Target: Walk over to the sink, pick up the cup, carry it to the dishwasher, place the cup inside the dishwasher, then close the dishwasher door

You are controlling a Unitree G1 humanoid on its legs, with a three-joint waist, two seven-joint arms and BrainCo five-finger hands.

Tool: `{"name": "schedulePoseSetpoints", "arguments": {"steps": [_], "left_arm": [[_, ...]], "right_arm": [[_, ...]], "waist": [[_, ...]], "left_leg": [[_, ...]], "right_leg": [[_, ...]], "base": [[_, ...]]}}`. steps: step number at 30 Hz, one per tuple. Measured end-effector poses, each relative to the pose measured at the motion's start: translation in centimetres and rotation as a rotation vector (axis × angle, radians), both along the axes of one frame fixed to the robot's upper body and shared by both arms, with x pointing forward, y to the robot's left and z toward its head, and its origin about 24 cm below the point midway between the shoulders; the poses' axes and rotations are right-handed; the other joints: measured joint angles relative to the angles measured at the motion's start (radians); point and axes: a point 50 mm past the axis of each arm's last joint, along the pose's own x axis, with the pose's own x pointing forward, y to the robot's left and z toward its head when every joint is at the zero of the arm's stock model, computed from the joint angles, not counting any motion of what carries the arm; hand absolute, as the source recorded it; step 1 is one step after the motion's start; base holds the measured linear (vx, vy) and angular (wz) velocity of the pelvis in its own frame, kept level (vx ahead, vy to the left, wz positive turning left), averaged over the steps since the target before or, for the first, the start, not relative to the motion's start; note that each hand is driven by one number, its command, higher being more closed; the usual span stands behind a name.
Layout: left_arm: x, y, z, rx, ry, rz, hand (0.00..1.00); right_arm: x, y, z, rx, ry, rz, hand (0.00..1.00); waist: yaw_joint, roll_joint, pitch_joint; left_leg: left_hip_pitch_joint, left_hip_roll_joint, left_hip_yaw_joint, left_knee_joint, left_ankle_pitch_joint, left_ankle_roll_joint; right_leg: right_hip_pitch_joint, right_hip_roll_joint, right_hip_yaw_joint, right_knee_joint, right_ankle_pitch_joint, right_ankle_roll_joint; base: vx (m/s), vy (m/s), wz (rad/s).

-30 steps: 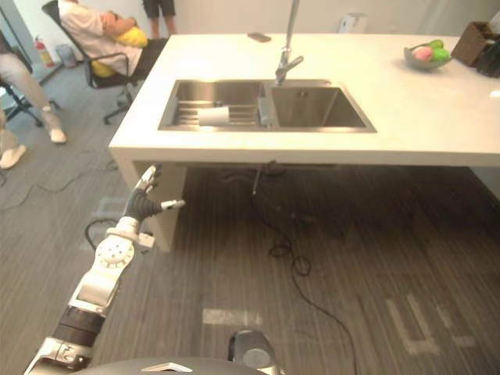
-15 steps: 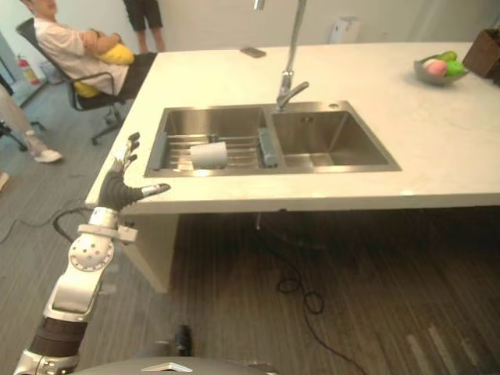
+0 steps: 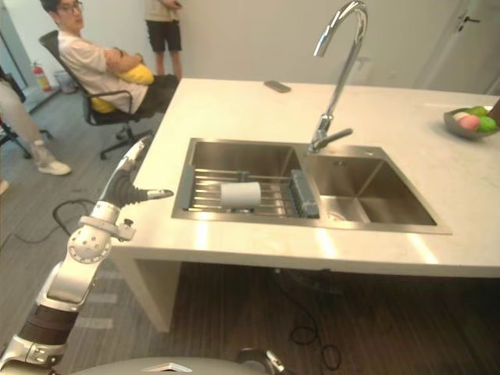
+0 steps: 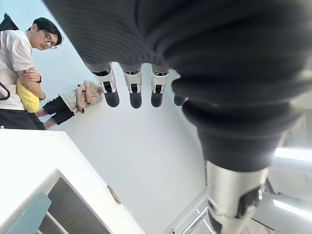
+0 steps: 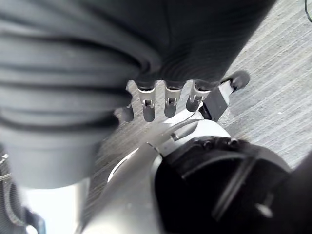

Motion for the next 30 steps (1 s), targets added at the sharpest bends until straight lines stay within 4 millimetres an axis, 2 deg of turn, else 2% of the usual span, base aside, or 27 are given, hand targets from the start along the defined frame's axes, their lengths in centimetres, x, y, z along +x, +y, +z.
{"name": "schedulePoseSetpoints", "arguments": {"steps": [1,2,3,4,5,6,7,8,9,10,13,17,22,26,30], "left_arm": [[0.2,-0.2,0.3,0.002,-0.001,-0.023,0.0],[0.3,-0.3,0.5,-0.001,0.005,-0.04,0.0],[0.5,-0.7,0.8,0.003,0.014,-0.074,0.0],[0.6,-1.1,1.0,0.017,0.025,-0.106,0.0],[0.6,-1.2,1.1,0.027,0.031,-0.115,0.0],[0.6,-1.2,1.0,0.032,0.041,-0.119,0.0],[0.6,-1.7,0.8,0.018,0.059,-0.125,0.0],[0.6,-2.0,0.6,0.017,0.067,-0.137,0.0],[0.6,-2.1,0.5,0.022,0.075,-0.142,0.0],[0.6,-2.2,0.3,0.037,0.093,-0.144,0.0],[0.8,-1.9,0.4,0.05,0.097,-0.125,0.0],[1.2,-0.6,-0.3,0.101,0.155,-0.072,0.0],[2.1,1.4,-2.9,0.202,0.32,-0.003,0.0],[3.0,2.3,-3.6,0.25,0.397,0.028,0.0],[3.7,3.5,-4.5,0.295,0.483,0.059,0.0]], "right_arm": [[0.0,0.0,0.0,0.0,-0.002,0.0,0.0],[0.0,0.0,0.0,0.0,-0.001,0.001,0.0],[0.0,0.0,0.0,0.0,0.001,0.001,0.0],[0.0,0.1,0.0,0.002,0.001,0.005,0.0],[0.0,0.3,-0.1,0.006,0.004,0.012,0.0],[-0.1,0.6,-0.2,0.016,0.011,0.026,0.0],[0.0,0.4,-0.1,0.019,0.007,0.059,0.0],[0.2,-0.4,0.0,0.002,0.008,0.1,0.0],[0.4,-0.7,0.1,-0.006,0.01,0.113,0.0],[0.4,-1.5,0.2,-0.023,0.019,0.146,0.0],[0.7,-2.4,0.5,-0.047,0.028,0.185,0.0],[1.5,-2.3,0.6,-0.047,0.019,0.202,0.0],[1.7,-2.2,0.6,-0.044,0.016,0.207,0.0],[1.8,-2.3,0.6,-0.056,0.018,0.22,0.0],[2.7,-2.5,0.8,-0.069,0.007,0.226,0.0]], "waist": [[-0.001,0.001,0.0],[-0.001,0.001,0.0],[0.001,0.001,0.0],[0.0,-0.004,-0.001],[-0.001,-0.013,-0.005],[-0.002,-0.031,-0.012],[-0.001,-0.013,-0.012],[-0.001,0.015,-0.009],[-0.004,0.034,-0.003],[-0.01,0.058,-0.006],[-0.007,0.089,-0.026],[-0.009,0.093,-0.029],[-0.032,0.088,-0.023],[-0.034,0.097,-0.015],[-0.055,0.11,0.008]], "left_leg": [[-0.005,0.02,0.001,0.017,-0.015,-0.015],[-0.008,0.031,0.001,0.029,-0.024,-0.024],[-0.019,0.053,0.002,0.064,-0.046,-0.038],[-0.025,0.072,0.002,0.103,-0.075,-0.06],[-0.03,0.075,0.003,0.12,-0.088,-0.071],[-0.033,0.083,0.005,0.141,-0.118,-0.088],[-0.031,0.12,0.005,0.163,-0.14,-0.118],[-0.017,0.148,0.006,0.163,-0.145,-0.127],[-0.005,0.165,0.007,0.153,-0.146,-0.134],[0.005,0.197,0.007,0.128,-0.143,-0.154],[0.004,0.227,0.011,0.103,-0.135,-0.173],[0.003,0.247,0.034,0.08,-0.124,-0.188],[0.004,0.243,0.048,0.079,-0.124,-0.188],[0.017,0.237,0.061,0.066,-0.12,-0.184],[0.021,0.228,0.06,0.043,-0.105,-0.182]], "right_leg": [[-0.005,0.006,-0.001,-0.134,0.004,0.001],[-0.002,0.009,0.002,-0.204,0.012,0.006],[0.007,0.018,0.029,-0.326,0.053,0.011],[0.021,0.023,0.056,-0.431,0.138,0.01],[0.028,0.021,0.061,-0.471,0.208,0.005],[0.049,0.012,0.083,-0.511,0.279,0.048],[0.085,0.047,0.077,-0.559,0.272,0.06],[0.104,0.077,0.072,-0.591,0.282,0.053],[0.122,0.095,0.068,-0.611,0.289,0.045],[0.153,0.13,0.052,-0.661,0.303,0.029],[0.161,0.17,0.049,-0.715,0.321,0.008],[0.182,0.196,0.056,-0.794,0.363,-0.005],[0.176,0.193,0.069,-0.797,0.368,-0.003],[0.176,0.188,0.078,-0.801,0.37,-0.001],[0.172,0.181,0.075,-0.802,0.373,0.004]], "base": [[-0.14,-0.023,-0.05],[-0.14,-0.041,-0.07],[-0.06,-0.083,-0.07],[0.0,-0.118,-0.06],[0.1,-0.195,-0.03],[0.19,-0.287,-0.06],[0.23,-0.325,-0.12],[0.19,-0.275,-0.14],[0.17,-0.248,-0.09],[0.13,-0.206,0.0],[0.1,-0.162,-0.03],[0.03,-0.08,-0.12],[0.01,-0.008,-0.08],[0.01,-0.001,-0.07],[0.0,0.0,0.0]]}}
